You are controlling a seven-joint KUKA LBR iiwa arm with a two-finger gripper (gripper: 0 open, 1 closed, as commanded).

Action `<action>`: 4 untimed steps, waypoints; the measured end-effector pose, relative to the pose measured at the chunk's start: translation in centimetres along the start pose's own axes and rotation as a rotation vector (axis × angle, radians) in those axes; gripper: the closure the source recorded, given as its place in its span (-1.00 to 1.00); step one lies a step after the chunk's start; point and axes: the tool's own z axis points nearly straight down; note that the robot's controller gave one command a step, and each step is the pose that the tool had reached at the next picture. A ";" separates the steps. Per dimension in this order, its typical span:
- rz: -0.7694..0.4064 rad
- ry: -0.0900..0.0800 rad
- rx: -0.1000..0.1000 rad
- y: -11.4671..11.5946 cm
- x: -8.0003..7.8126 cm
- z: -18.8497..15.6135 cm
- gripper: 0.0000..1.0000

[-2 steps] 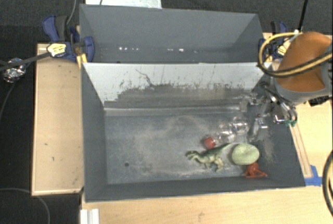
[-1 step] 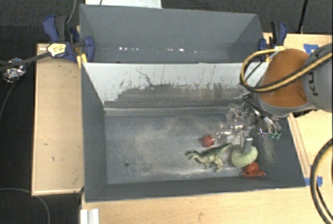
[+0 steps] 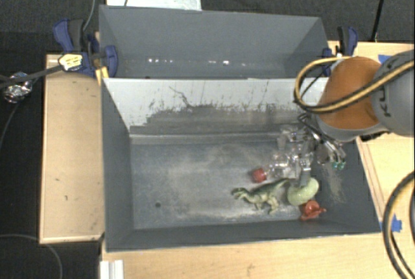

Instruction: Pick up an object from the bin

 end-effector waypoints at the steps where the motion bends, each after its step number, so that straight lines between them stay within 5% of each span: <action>1: -0.173 0.003 -0.001 0.0 1.8 0.0 1.00; 2: -0.174 0.003 -0.001 0.0 1.8 0.0 1.00; 3: -0.181 0.009 -0.004 0.6 1.6 -4.5 1.00; 4: -0.157 -0.003 0.000 1.5 -0.9 -8.1 1.00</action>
Offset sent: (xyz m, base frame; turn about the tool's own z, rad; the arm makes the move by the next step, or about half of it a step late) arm 0.0000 0.0000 0.0000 0.0000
